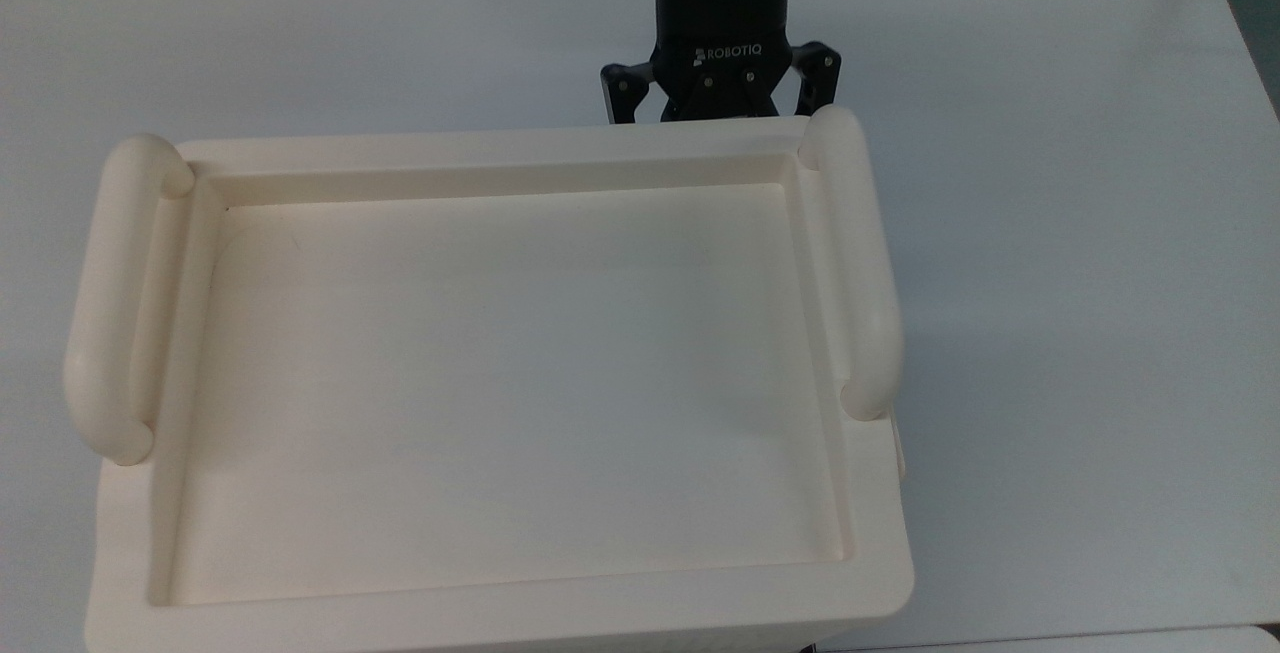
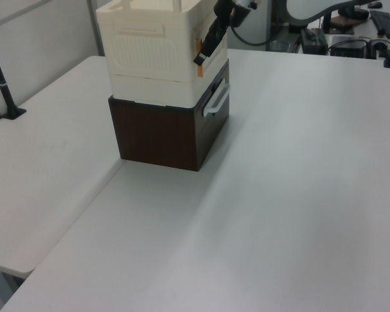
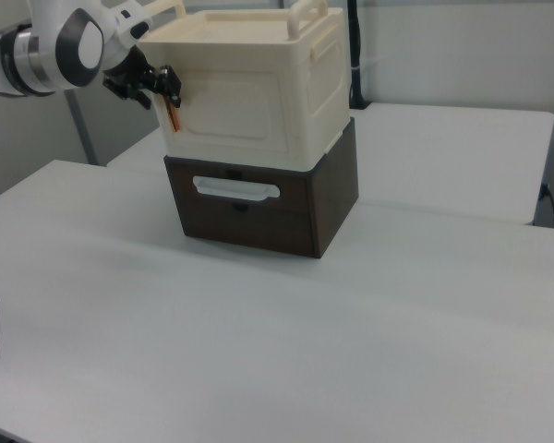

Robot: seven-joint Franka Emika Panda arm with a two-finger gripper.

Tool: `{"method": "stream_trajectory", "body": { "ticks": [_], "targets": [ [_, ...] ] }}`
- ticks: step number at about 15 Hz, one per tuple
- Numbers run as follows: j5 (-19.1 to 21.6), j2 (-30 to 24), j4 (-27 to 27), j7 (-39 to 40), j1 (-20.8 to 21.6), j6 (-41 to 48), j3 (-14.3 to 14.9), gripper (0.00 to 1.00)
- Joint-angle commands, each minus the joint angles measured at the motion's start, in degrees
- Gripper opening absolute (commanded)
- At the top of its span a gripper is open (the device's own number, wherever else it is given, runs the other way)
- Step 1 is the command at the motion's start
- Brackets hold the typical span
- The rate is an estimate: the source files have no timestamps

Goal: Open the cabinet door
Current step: 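Lower the open gripper onto the orange handle strip of the door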

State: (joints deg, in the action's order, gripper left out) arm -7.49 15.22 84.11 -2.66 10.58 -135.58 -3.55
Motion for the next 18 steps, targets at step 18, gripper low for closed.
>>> {"method": "stream_trajectory", "body": {
  "ticks": [18],
  "targets": [
    [-0.86, -0.81, -1.23, -2.52, -0.21, 1.82, 0.91, 0.48]
  ]
}}
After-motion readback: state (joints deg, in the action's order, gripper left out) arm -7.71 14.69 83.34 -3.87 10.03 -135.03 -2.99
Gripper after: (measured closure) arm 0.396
